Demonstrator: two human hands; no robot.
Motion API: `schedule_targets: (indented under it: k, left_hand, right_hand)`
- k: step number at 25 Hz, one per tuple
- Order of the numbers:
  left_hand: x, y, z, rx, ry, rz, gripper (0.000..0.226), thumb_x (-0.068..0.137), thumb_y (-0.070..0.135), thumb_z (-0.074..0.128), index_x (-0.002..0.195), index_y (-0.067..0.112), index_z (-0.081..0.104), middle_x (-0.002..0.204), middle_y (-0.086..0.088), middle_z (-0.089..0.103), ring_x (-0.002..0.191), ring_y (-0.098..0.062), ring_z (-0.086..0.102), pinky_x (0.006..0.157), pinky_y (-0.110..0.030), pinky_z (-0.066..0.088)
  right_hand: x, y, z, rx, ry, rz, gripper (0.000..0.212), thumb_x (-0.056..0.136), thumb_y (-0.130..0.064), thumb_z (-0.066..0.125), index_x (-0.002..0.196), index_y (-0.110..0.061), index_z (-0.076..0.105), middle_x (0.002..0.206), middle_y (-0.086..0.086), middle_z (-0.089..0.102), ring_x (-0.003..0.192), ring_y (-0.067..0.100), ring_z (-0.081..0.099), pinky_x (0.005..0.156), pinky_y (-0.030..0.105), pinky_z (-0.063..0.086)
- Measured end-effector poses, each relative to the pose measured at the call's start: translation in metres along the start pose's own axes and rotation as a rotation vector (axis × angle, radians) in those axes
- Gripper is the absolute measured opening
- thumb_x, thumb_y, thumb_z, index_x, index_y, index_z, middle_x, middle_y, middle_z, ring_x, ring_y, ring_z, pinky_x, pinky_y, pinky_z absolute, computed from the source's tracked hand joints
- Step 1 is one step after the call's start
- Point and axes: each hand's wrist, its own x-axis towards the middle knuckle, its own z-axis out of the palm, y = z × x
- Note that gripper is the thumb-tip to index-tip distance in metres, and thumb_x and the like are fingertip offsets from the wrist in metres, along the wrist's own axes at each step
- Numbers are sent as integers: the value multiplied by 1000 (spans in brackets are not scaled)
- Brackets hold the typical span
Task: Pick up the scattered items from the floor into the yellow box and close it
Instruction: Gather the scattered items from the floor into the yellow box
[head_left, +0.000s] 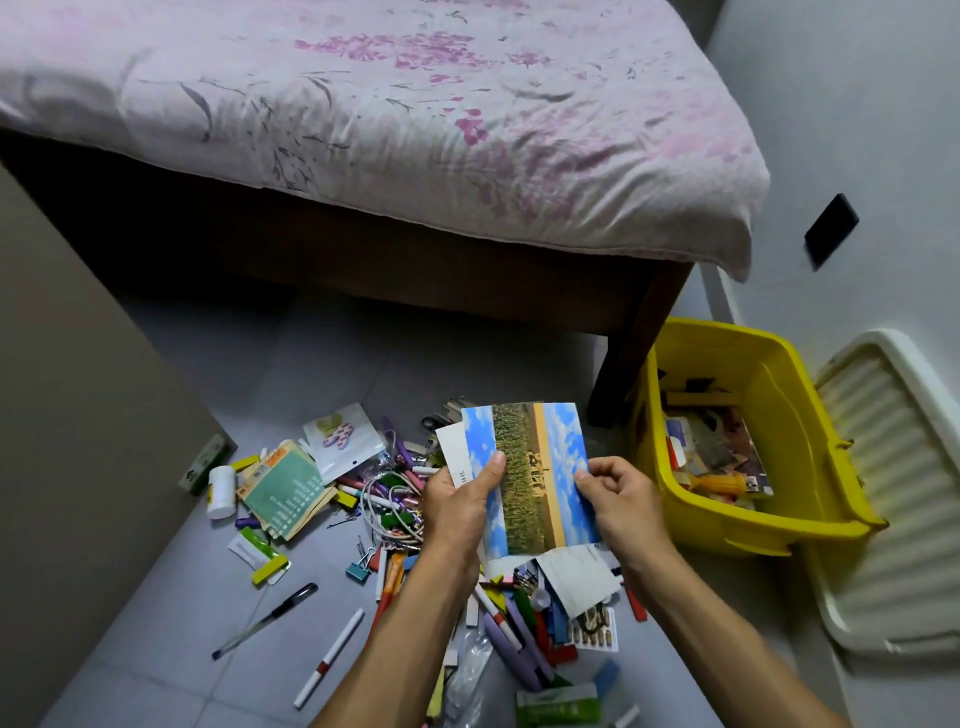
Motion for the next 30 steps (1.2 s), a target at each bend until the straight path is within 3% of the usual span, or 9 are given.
schedule_targets:
  k: [3,7,12,16,19,23,25,28,30]
  left_hand:
    - [-3,-8,-3,-43,-139,-119,33,99,25,53,113,-2,66,109,-25,70,104,-43,67,95,-58,51]
    - [0,-15,-1,0,-116,-111,36,103,23,43,113,-3,64,111,-26,69,105,-41,66,97,-55,50]
    - [9,-10,-15,139,-4,40,21,98,9,51,92,10,71,92,-9,76,80,-20,69,62,-29,52]
    - [19,8,-26,110,98,98,37,82,-10,39,63,14,60,104,-6,69,97,-23,59,80,-36,48]
    - [23,13,-34,194,-3,75,45,74,-18,30,54,15,54,99,-2,66,88,-24,62,56,-26,47]
    - [14,20,-28,331,-278,-21,35,85,-7,39,59,7,58,63,-7,66,63,-25,62,47,-21,42]
    - [7,23,-24,271,-352,-120,49,94,9,40,58,9,72,59,-3,69,53,-18,68,45,-21,50]
    - [7,23,-23,-40,-519,-184,56,100,48,34,102,13,78,107,-15,72,97,-26,71,85,-41,57]
    - [6,13,-25,-190,-610,-208,76,90,69,42,137,11,54,134,-19,59,125,-37,56,104,-55,43]
  right_hand:
    - [-3,13,-4,67,-80,129,9,92,-19,65,97,-12,61,87,5,75,77,16,72,66,36,59]
    - [-5,22,-6,158,-133,218,6,90,-10,66,95,-6,65,83,7,76,67,13,71,56,26,55]
    - [7,22,-24,272,6,204,12,94,-13,62,91,-4,68,89,13,76,76,23,73,66,38,60]
    - [14,21,-38,466,4,212,20,96,-15,58,99,3,66,93,16,75,82,28,73,73,41,61]
    - [17,16,-45,486,-167,196,21,95,-17,59,100,1,68,97,17,74,86,27,72,75,37,61]
    - [17,1,-44,-12,-493,3,21,92,-34,63,89,-14,70,94,5,73,86,18,68,74,28,53]
    - [16,-3,-35,-102,-626,4,23,94,-35,62,88,-14,66,88,0,70,82,13,65,71,24,49]
    - [11,0,-15,43,-498,80,20,97,-29,58,89,-11,60,84,6,72,75,16,67,64,25,53]
    - [8,6,-5,130,-289,109,20,99,-24,55,92,-6,59,86,10,75,74,20,71,62,31,59]
